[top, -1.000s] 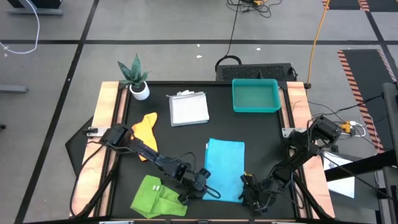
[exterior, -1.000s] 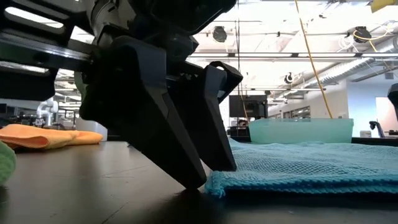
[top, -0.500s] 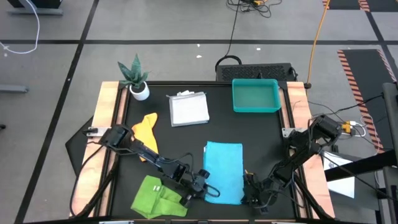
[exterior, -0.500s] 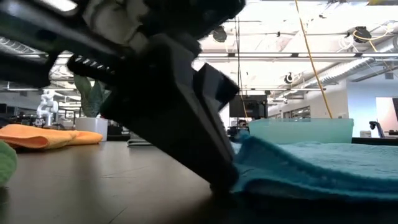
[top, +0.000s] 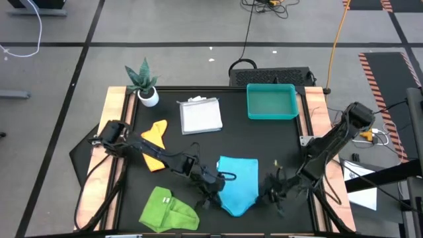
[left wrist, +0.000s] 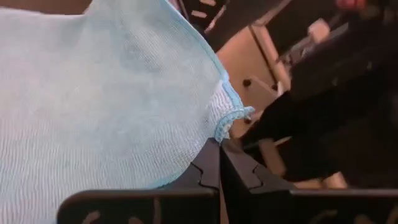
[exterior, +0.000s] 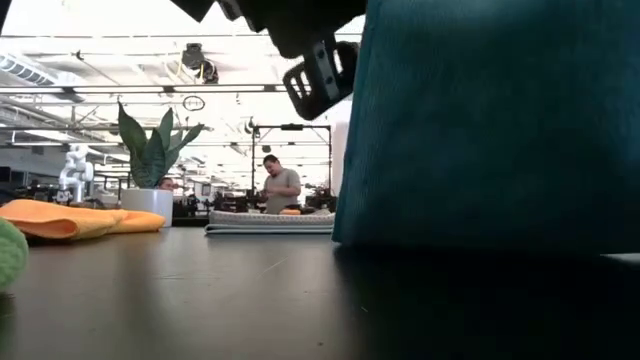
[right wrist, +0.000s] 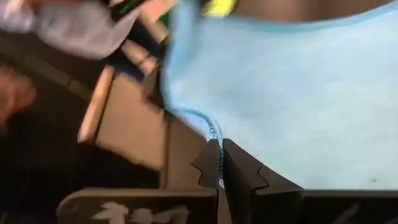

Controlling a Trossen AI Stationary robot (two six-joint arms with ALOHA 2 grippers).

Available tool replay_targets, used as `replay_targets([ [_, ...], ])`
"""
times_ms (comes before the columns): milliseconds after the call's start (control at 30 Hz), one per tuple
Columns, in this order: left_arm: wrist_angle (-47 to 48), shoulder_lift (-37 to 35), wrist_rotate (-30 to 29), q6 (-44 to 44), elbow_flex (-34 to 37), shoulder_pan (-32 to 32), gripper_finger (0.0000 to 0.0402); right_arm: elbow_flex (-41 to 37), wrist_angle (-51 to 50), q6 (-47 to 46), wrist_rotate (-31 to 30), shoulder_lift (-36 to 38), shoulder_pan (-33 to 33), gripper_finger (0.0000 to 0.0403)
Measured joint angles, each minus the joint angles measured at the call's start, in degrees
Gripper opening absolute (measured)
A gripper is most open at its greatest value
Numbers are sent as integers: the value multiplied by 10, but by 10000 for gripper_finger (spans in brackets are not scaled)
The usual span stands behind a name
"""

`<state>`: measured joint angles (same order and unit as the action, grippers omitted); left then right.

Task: Fold microfiber towels
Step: Fold the blue microfiber towel

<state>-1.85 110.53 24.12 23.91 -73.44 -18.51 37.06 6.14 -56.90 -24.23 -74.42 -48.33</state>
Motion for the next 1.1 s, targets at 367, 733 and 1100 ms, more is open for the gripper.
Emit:
replay_targets([
  [367, -73, -17, -93, 152, 94, 57, 0, 0, -267, -70, -71, 83, 107, 0],
  [733, -5, -54, -151, 169, 130, 117, 0, -78, -156, 15, 26, 82, 282, 0],
  [1100, 34, -54, -160, 124, 129, 133, 23, -127, -101, 36, 66, 83, 338, 0],
])
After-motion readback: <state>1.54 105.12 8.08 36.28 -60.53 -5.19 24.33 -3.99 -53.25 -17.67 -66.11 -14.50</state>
